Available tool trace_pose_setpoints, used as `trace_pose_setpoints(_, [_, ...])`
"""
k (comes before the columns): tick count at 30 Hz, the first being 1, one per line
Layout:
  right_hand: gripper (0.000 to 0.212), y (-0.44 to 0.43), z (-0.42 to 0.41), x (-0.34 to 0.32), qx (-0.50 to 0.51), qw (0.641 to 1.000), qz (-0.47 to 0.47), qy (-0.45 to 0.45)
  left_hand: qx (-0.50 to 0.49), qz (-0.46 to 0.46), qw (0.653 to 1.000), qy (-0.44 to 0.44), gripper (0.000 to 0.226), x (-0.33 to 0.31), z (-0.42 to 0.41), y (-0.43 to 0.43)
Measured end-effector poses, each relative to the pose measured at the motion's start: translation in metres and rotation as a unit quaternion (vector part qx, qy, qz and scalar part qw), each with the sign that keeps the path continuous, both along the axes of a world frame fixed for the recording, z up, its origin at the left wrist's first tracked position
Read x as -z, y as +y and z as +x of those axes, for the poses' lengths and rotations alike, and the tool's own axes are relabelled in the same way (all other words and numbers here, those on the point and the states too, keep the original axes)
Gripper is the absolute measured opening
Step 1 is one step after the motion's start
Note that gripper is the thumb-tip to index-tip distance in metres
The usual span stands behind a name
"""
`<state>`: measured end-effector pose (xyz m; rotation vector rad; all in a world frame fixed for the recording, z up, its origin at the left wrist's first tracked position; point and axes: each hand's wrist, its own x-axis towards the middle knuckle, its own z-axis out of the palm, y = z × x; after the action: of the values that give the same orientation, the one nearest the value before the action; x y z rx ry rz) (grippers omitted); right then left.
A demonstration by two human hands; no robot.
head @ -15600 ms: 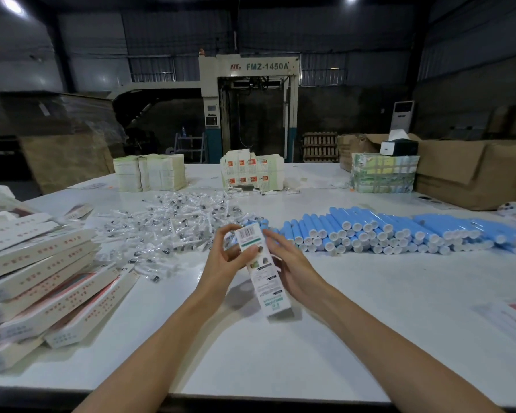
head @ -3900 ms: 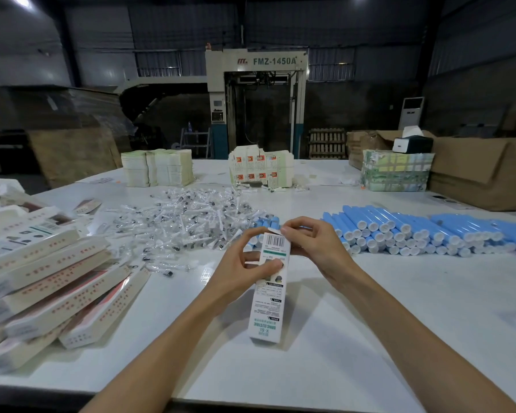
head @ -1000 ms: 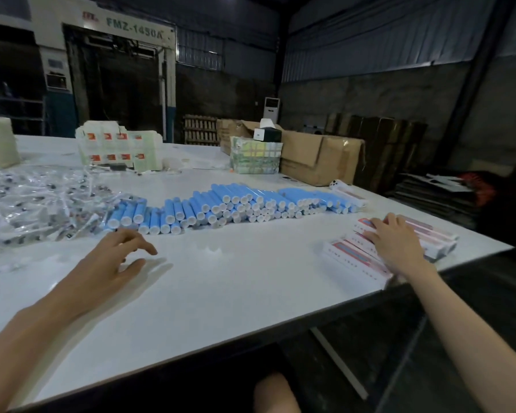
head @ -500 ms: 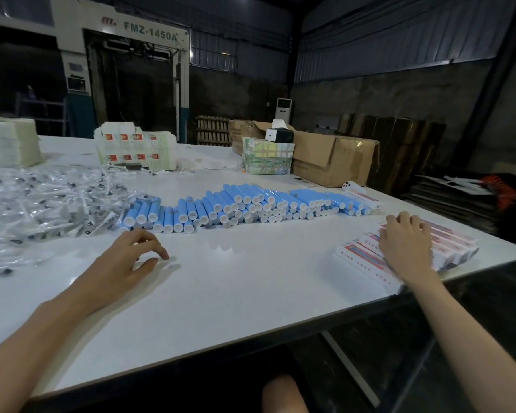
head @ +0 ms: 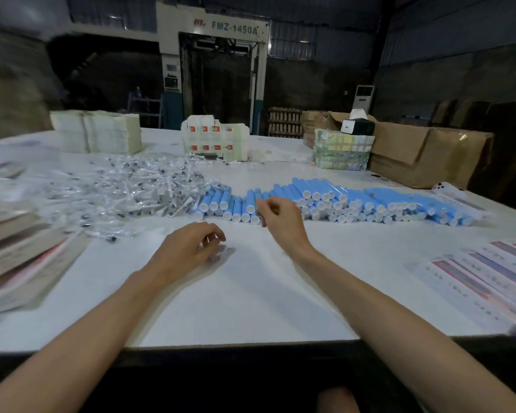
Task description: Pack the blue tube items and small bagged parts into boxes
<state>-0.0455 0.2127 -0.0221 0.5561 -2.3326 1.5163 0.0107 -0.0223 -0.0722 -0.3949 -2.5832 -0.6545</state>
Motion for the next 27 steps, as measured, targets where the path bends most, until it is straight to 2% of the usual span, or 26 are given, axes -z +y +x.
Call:
trace_pose_setpoints(7, [0.040, -0.067, -0.004, 0.040, -0.062, 0.996, -0.027, -0.059, -0.079, -0.060, 0.995, -0.027, 0.021, -0.013, 0.011, 0.008])
trace_pose_setpoints(11, [0.041, -0.065, -0.016, 0.049, -0.055, 0.994, -0.047, -0.081, -0.153, -0.149, 0.976, -0.044, 0.023, -0.029, 0.016, -0.004])
trace_pose_setpoints(14, [0.043, -0.065, -0.022, 0.055, -0.066, 0.992, -0.066, -0.085, -0.228, -0.178, 0.957, -0.030, 0.023, -0.051, 0.025, -0.024])
trace_pose_setpoints(18, [0.043, -0.066, -0.025, 0.059, -0.095, 0.988, -0.082, -0.085, -0.388, -0.232, 0.892, -0.021, 0.031, -0.087, 0.050, -0.070])
trace_pose_setpoints(20, [0.041, -0.068, -0.026, 0.059, -0.102, 0.988, -0.084, -0.086, -0.472, -0.229, 0.851, -0.021, 0.033, -0.099, 0.067, -0.096])
trace_pose_setpoints(22, [0.040, -0.068, -0.027, 0.059, -0.106, 0.987, -0.082, -0.084, -0.540, -0.218, 0.811, -0.057, 0.040, -0.108, 0.081, -0.119])
trace_pose_setpoints(25, [0.040, -0.068, -0.025, 0.059, -0.113, 0.987, -0.081, -0.083, -0.604, -0.210, 0.759, -0.122, 0.055, -0.110, 0.101, -0.148])
trace_pose_setpoints(27, [0.039, -0.067, -0.023, 0.057, -0.117, 0.987, -0.076, -0.085, -0.606, -0.229, 0.746, -0.155, 0.061, -0.106, 0.109, -0.162])
